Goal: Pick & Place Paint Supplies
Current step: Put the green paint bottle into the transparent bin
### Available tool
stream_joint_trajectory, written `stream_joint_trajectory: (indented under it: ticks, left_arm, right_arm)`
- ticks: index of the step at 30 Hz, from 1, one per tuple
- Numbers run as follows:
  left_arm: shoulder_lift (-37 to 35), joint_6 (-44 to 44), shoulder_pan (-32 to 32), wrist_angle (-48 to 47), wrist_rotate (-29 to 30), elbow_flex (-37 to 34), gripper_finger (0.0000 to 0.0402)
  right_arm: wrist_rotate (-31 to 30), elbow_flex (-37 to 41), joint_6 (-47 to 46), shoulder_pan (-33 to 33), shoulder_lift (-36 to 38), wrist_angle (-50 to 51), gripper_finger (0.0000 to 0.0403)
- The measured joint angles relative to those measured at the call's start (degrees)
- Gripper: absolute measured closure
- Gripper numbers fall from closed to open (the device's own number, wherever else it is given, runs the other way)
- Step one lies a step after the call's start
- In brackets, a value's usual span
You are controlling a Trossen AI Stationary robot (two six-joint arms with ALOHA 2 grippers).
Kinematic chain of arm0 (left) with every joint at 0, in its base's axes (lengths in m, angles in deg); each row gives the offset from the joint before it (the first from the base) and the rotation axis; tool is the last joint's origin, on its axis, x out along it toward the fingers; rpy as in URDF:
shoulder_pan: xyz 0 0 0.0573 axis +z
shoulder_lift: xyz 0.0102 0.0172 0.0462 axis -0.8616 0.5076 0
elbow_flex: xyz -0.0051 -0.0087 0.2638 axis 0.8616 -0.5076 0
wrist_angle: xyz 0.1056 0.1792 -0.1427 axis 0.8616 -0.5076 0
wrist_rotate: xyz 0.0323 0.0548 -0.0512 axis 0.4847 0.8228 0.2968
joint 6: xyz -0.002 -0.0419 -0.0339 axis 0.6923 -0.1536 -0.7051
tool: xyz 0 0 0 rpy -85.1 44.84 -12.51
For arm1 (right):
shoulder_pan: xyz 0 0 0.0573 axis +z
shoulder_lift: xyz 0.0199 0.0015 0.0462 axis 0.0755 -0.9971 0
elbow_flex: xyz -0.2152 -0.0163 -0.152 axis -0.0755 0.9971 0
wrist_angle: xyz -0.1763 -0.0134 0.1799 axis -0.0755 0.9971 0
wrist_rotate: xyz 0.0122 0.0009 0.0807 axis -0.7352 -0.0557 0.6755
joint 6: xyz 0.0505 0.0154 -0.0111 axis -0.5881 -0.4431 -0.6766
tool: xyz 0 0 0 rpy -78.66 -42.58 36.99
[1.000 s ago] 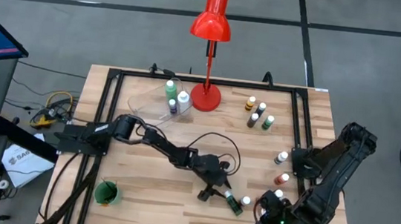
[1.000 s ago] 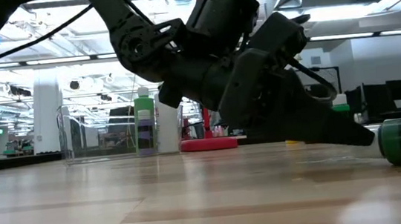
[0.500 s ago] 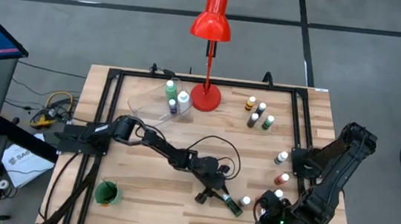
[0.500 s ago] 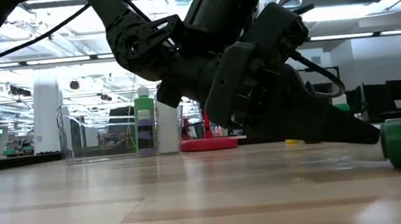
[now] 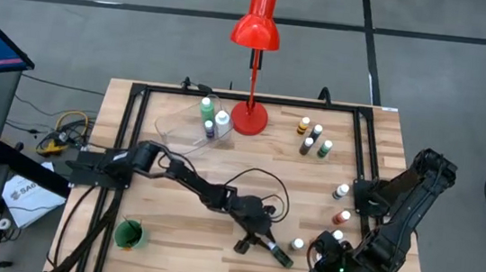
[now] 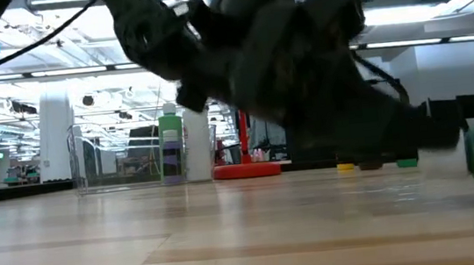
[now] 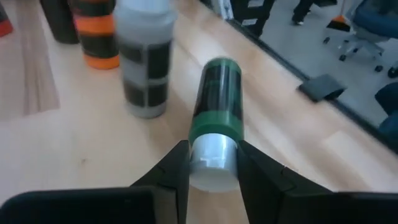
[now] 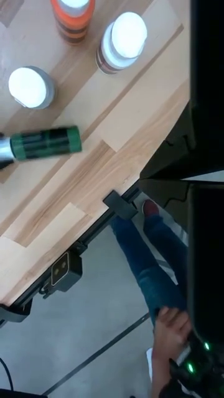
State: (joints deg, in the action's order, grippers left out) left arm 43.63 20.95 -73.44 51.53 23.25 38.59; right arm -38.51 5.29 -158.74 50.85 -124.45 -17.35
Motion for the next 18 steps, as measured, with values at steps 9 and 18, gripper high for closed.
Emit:
stream_joint_trajectory:
  ticks: [9, 18]
  left_arm:
    - [-15.7, -2.0, -2.6, -17.6, 8.8, 0.0, 0.0309]
    - [-38.7, -3.4, -2.4, -50.6, 27.5, 0.0, 0.0309]
  right_arm:
    - [0.0, 0.0, 0.6, 0.0, 0.0, -1.1, 0.0401]
    - [-3.2, 0.0, 1.7, 0.0, 0.0, -1.3, 0.0401]
